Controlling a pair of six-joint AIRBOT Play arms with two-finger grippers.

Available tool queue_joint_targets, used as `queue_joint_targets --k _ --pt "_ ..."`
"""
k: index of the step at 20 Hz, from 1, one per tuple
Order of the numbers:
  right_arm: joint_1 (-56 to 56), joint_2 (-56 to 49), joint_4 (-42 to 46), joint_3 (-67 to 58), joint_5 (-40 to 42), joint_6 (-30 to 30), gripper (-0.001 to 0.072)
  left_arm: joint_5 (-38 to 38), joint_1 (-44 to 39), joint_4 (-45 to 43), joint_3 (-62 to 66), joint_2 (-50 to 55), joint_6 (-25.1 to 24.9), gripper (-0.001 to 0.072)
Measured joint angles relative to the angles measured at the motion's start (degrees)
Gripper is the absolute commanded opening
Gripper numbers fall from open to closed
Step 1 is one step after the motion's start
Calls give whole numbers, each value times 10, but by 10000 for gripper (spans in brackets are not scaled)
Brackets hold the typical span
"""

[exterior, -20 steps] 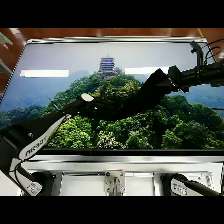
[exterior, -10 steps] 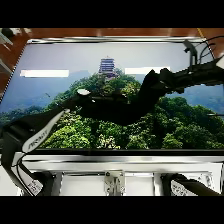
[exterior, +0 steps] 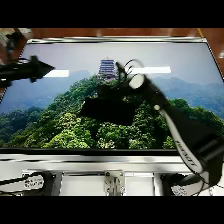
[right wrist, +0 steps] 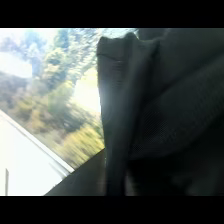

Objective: Fold the shirts.

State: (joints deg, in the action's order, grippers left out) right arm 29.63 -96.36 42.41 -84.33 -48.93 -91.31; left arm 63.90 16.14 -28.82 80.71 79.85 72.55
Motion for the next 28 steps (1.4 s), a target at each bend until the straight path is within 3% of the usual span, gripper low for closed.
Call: queue_joint_targets --k 1,4,7,10,15,17,28 --pt "21 -30 -35 0 30 1 665 18 31 -6 0 -23 2 36" --pt "44 -89 -129 0 70 29 665 79 105 -29 0 -86 1 36" --pt "16 -94 -143 0 27 58 665 106 139 -61 0 -130 1 37" --pt "-56 -59 -63 0 -69 64 665 118 151 -77 0 -150 0 37" --pt "-215 -2 156 10 -238 25 668 127 154 -87 0 -160 0 36" --pt "-259 5 178 39 -270 20 679 129 154 -94 0 -162 0 37" --pt "-264 -63 -4 142 -181 115 679 131 106 -176 0 -161 23 37"
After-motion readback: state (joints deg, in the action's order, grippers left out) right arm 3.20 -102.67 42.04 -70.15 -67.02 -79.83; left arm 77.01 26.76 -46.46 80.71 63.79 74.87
